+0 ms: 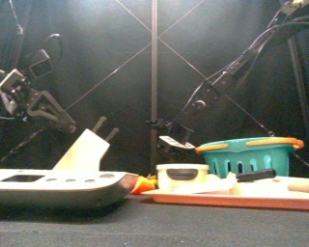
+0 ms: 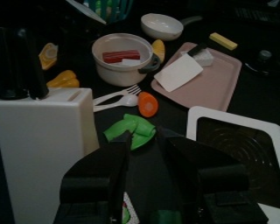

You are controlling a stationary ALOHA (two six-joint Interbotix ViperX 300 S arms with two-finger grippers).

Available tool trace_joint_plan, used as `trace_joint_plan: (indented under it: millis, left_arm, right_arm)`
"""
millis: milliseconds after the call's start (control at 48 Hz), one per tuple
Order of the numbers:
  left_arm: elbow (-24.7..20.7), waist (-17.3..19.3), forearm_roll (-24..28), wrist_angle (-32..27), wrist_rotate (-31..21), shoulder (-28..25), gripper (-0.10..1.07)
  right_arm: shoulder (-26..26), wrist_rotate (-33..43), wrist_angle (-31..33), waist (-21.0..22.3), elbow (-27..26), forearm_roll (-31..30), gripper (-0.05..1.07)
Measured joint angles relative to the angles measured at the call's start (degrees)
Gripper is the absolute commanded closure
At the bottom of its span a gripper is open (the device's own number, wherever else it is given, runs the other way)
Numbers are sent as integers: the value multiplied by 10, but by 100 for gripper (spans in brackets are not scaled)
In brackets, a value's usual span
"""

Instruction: Place squash half near other squash half

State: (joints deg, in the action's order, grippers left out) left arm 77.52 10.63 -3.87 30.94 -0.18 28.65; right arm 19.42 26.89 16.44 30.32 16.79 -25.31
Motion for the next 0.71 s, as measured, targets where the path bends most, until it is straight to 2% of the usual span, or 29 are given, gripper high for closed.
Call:
trace_joint_plan:
  millis: [271, 708]
  left_arm:
    - [0, 0, 0, 0, 0, -1, 25]
    - [0, 0, 0, 0, 0, -2, 25]
  right_arm:
    - [0, 0, 3, 0, 0, 0, 2]
    - [1, 0, 12, -1, 0, -3, 0]
